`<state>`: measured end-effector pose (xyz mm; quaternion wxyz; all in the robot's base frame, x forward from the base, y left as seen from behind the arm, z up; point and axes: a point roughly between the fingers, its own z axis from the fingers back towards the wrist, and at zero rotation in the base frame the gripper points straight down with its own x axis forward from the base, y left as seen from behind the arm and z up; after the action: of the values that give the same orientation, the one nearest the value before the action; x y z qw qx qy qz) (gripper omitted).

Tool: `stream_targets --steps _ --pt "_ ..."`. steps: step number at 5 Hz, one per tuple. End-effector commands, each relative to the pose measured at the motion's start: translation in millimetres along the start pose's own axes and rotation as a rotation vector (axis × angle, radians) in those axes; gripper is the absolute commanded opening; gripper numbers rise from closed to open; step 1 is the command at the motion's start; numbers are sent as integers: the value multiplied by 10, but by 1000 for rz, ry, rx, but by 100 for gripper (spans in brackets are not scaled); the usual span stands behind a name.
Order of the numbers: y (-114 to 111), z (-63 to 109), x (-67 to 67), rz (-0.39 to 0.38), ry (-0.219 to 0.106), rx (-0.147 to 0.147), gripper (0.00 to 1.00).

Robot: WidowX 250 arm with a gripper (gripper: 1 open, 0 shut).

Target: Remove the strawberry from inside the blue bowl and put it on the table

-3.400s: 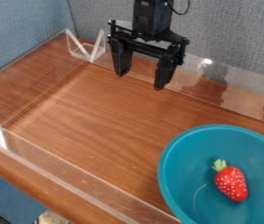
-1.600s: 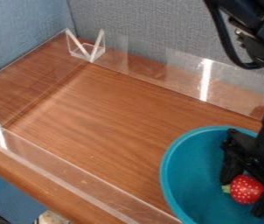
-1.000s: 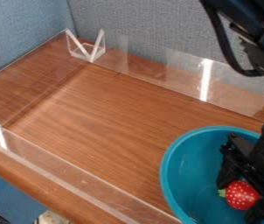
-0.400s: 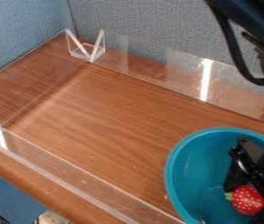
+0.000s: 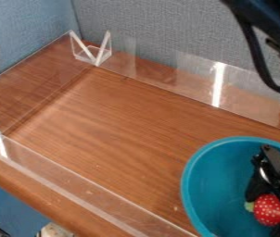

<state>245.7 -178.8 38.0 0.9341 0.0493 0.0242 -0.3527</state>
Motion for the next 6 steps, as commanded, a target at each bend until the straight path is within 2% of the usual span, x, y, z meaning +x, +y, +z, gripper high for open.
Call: stream_targets --steps 1,4,6 --pt "173 91 -46 -27 -39 13 0" --pt "525 226 -75 6 -38 46 0" --pt "467 151 -163 -5 -37 61 0"
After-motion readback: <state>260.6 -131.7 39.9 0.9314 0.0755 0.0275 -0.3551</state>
